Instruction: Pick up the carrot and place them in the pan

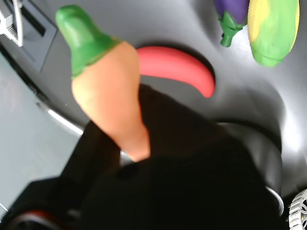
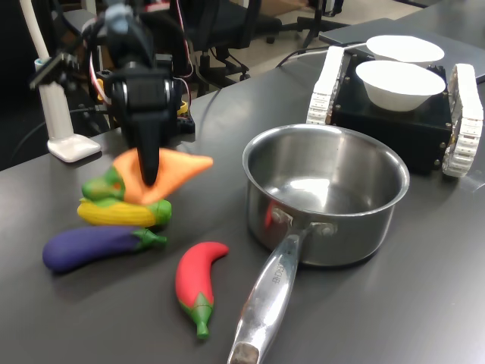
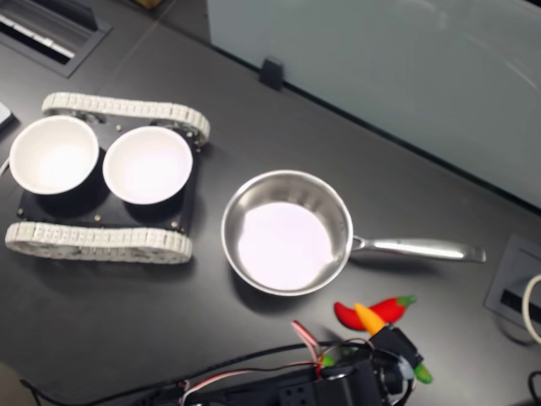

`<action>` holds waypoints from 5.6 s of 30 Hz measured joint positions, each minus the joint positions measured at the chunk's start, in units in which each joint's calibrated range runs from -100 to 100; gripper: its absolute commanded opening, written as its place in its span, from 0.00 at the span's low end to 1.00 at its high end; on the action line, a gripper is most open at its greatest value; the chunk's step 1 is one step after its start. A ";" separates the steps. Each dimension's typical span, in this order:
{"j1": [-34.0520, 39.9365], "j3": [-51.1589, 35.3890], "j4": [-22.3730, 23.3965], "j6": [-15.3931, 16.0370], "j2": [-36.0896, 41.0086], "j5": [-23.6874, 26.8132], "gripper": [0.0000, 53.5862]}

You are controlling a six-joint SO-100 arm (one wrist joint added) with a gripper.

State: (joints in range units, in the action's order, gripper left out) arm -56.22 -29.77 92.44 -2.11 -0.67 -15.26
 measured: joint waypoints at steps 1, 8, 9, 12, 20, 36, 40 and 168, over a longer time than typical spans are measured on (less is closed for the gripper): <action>0.11 -0.72 0.34 0.00 0.84 0.34 0.00; 0.11 -2.81 0.85 0.00 7.91 3.47 0.00; 0.11 -2.81 0.85 0.00 8.92 3.91 0.00; 0.11 -2.81 0.85 0.55 11.45 4.98 0.00; 0.11 -2.81 -1.10 2.94 18.52 7.13 0.00; 12.10 7.15 -8.24 4.96 32.41 11.43 0.00; 17.93 10.86 -11.05 4.96 35.02 11.43 0.00; 53.25 38.37 -13.09 -0.73 54.88 9.96 0.00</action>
State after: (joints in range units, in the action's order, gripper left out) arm -2.97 8.60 79.35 -2.85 54.21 -5.30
